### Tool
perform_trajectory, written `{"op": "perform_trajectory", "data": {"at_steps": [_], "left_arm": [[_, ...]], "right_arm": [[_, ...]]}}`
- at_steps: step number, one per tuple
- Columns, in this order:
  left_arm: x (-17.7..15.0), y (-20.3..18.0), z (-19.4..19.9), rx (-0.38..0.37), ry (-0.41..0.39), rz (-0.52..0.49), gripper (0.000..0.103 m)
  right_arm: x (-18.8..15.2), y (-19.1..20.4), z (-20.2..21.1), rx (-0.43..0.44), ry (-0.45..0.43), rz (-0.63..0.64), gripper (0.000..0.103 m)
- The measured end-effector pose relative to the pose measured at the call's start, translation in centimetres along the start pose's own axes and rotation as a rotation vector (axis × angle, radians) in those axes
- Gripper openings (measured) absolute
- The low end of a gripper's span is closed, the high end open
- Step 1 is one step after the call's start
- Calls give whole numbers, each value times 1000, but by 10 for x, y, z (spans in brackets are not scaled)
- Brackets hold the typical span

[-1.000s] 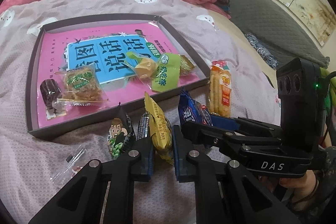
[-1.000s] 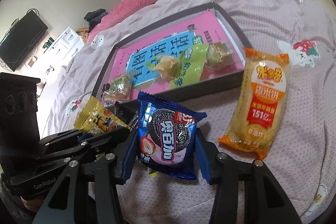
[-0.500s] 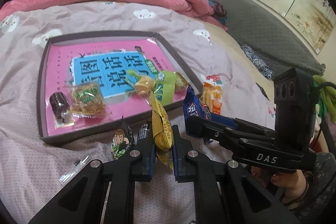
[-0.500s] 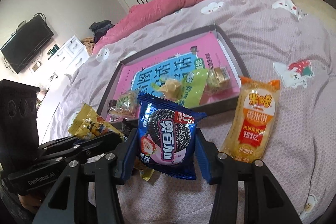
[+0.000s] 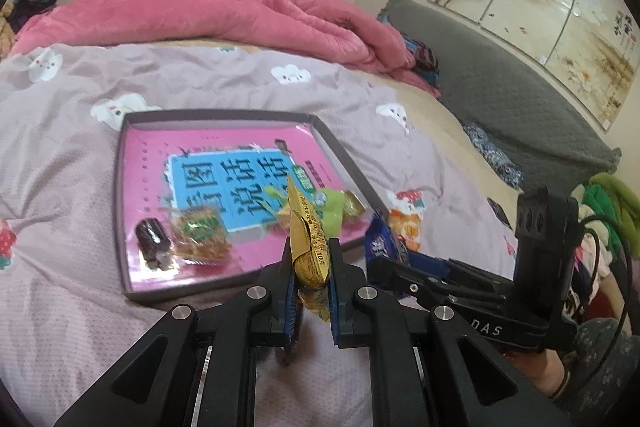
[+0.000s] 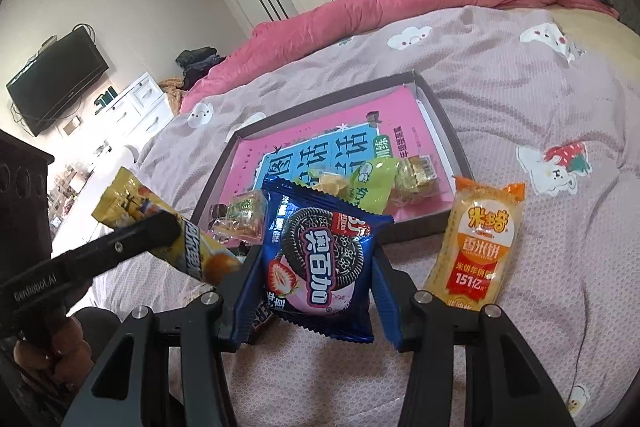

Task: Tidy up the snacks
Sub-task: 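Lift both held snacks and carry them over the pink book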

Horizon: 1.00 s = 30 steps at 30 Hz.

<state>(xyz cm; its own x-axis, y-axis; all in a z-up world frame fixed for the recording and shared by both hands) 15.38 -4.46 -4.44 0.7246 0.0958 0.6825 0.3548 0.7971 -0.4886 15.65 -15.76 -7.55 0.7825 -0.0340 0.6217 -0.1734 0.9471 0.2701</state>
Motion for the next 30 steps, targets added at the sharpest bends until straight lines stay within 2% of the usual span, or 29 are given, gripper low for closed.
{"op": "perform_trajectory", "data": {"at_steps": [9,30], "left_arm": [[16,12,21,61,-71,-3,13],[43,26,46,108,-191,0,13]], "right_arm": [[9,-1,10,-20,-55,23,51],[38,-3,28,-100,-185,112,51]]}}
Point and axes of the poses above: each gripper's, at about its wrist camera, not at the fingertips, and z roughly against the way its jaws point, y to its left, x to its top, the point moved 10 cm from there along -z, roughly the way its jaws point, and after that the axes turned 10 degrees about -x, right-handed, at the moved point
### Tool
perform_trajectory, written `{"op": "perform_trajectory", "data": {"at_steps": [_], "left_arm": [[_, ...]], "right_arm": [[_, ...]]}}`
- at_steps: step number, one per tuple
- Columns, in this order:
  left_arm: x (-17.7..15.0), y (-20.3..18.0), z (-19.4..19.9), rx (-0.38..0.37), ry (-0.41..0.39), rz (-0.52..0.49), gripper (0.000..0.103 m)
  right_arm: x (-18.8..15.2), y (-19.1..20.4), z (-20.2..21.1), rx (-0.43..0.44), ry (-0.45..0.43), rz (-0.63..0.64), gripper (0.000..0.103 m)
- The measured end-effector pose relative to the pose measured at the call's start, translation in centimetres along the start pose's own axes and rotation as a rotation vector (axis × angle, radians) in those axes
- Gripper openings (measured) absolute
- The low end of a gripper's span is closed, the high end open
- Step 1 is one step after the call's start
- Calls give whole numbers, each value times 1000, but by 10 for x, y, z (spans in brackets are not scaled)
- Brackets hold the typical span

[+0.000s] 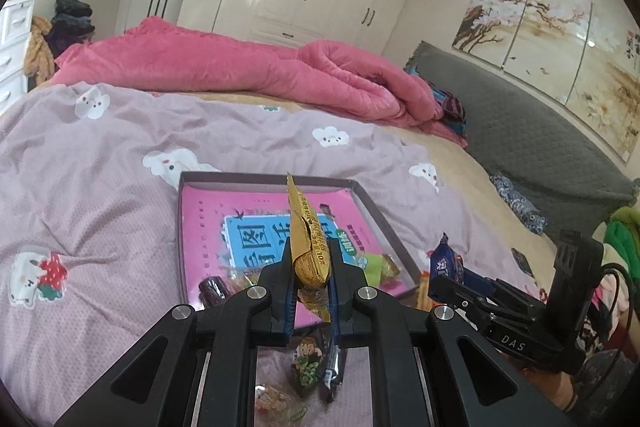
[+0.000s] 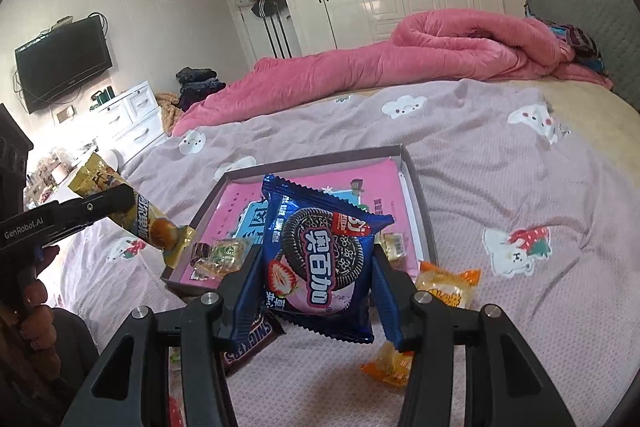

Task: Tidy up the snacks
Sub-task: 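Lift both held snacks and carry them over the pink book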

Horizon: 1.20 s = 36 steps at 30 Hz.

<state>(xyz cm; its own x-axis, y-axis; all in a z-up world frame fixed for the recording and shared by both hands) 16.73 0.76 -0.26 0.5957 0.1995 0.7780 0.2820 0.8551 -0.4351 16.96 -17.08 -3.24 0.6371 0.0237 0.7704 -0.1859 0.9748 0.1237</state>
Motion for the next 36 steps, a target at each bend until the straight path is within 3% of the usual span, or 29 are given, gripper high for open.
{"op": "perform_trajectory", "data": {"at_steps": [13,36], "left_arm": [[8,8,-12,0,-15,40,13],[-3,18,-57,-7,36,94,13]], "right_arm": [[16,-1,-6,-9,-33,22,51],[30,-14,-28,-9,-35,9,51]]}}
Point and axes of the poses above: each gripper's, at about its wrist camera, not at the fingertips, and z roughly against the way its jaws point, y to its left, x to its top, the point moved 10 cm from there along -z, roughly the way its jaws point, and after that the axes turned 10 degrees about -x, right-handed, at the moved point
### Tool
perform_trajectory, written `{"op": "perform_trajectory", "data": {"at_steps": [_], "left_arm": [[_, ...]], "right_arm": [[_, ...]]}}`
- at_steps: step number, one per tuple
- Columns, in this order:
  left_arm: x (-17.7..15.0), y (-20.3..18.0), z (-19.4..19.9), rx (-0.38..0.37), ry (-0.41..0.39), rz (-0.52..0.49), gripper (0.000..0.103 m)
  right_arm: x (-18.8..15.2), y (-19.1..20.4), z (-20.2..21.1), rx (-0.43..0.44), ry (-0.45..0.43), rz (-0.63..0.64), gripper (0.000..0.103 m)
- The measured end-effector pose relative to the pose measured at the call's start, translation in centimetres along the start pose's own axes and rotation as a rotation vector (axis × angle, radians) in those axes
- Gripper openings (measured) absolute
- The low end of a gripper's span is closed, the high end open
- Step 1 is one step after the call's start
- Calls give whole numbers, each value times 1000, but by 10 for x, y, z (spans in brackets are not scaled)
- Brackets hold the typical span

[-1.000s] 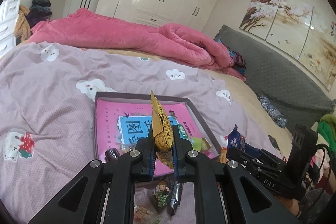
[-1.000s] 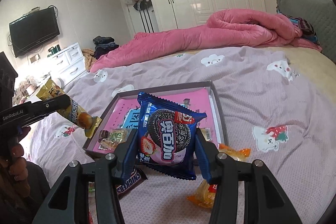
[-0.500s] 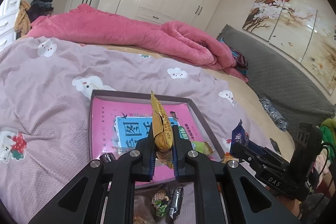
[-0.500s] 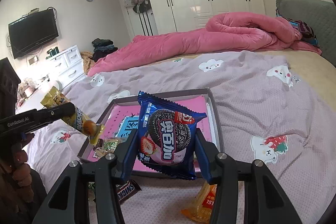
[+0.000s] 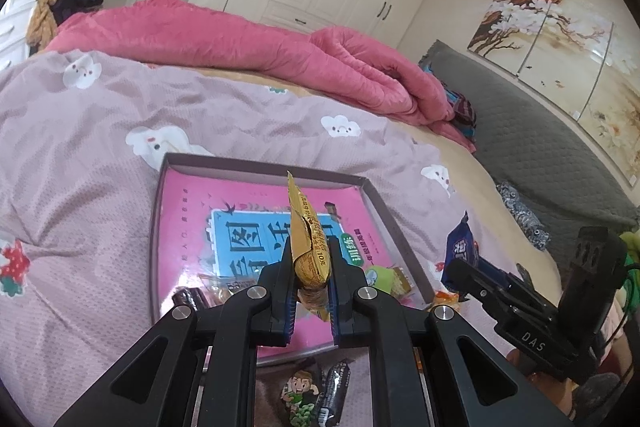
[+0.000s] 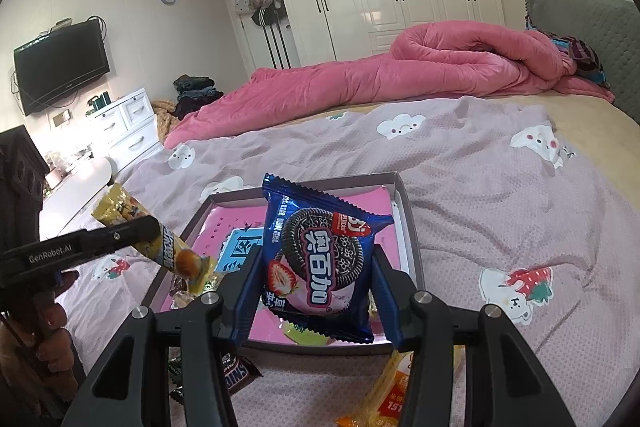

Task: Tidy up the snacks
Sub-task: 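Lift both held snacks and carry them over the pink book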

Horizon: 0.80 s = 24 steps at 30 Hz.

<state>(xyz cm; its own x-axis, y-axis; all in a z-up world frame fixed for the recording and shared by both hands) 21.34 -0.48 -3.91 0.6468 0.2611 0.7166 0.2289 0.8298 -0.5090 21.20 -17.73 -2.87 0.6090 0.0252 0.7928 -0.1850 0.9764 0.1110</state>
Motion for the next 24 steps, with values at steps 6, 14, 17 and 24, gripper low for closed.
{"op": "perform_trajectory", "data": {"at_steps": [6,14,17,24], "left_arm": [[-5,0,-13,-12,19,10,13],[-17,1,-35,-26,75,17,13],[-23,3,-40,-22,93,18,13],[-27,7,-48,-18,108,25,13]], "right_arm": [[2,-2,-8,-4,5,3,51],[-1,-2,-16,-6,24,4,51],[-2,-1,-19,-8,28,12,51],[-6,2,-27,-12,54,28,51]]}}
Point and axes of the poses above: each gripper's, at about its wrist camera, not at the fingertips, and z roughly against the way its jaws point, y to its left, x to its top, the point moved 10 cm from there along -z, roughly the way its jaws point, and after that the axes turned 10 degrees about -x, right-handed, at the moved point
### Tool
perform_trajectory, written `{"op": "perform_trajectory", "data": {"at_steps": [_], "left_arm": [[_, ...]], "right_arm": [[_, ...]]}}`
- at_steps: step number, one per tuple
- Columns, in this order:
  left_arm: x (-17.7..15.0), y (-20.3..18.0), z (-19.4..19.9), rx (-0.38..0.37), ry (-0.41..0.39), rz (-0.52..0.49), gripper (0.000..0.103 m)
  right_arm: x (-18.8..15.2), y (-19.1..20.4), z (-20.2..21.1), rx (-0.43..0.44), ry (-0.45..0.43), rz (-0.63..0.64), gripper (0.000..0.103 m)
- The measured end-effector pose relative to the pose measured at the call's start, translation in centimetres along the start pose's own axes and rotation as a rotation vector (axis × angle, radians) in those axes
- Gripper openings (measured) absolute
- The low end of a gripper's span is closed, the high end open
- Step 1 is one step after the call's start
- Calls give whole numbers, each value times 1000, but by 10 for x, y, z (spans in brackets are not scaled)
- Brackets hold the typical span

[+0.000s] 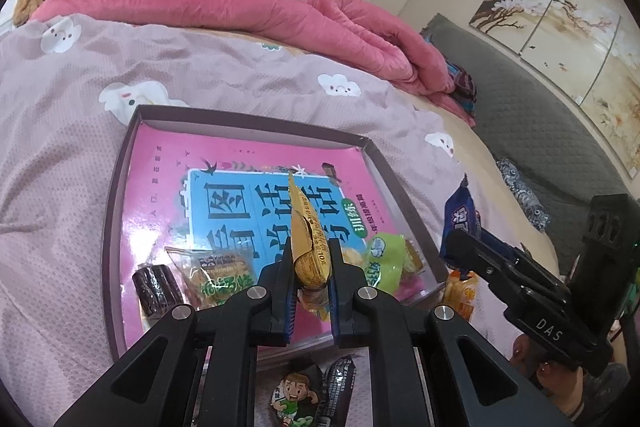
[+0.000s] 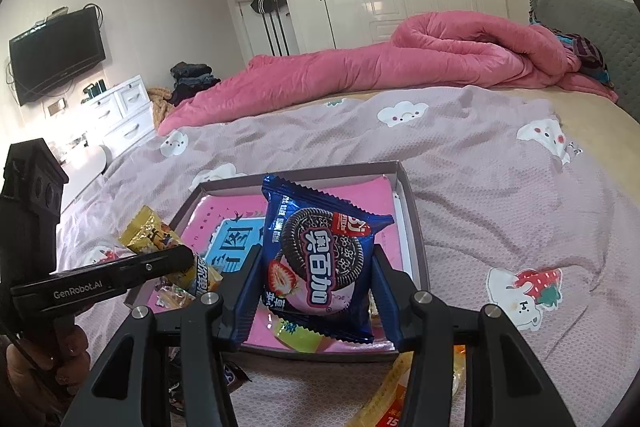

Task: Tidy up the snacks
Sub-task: 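Lift both held snacks and carry them over the pink book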

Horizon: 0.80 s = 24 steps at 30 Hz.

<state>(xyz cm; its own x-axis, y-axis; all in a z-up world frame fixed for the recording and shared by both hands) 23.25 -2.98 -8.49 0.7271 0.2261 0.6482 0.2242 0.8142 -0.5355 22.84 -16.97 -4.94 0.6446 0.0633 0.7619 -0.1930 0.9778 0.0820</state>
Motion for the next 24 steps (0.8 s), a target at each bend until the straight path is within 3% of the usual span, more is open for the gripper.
{"op": "perform_trajectory", "data": {"at_steps": [24], "left_arm": [[-4,14,-12,7,14,9,13]], "right_arm": [[-24,20,-32,-26,83,125,51]]}}
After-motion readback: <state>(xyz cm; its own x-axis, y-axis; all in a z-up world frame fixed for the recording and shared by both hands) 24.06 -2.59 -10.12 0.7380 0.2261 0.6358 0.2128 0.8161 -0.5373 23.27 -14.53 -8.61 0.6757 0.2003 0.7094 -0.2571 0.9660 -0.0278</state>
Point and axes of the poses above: each gripper's, at about its wrist camera, not at the fingertips, and z roughly against the way its jaws point, y to its left, x to its top, the point moved 10 cm from there along -z, roughly the way its jaws point, and after that the axes turned 10 degrees about -x, right-handed, at the moved point
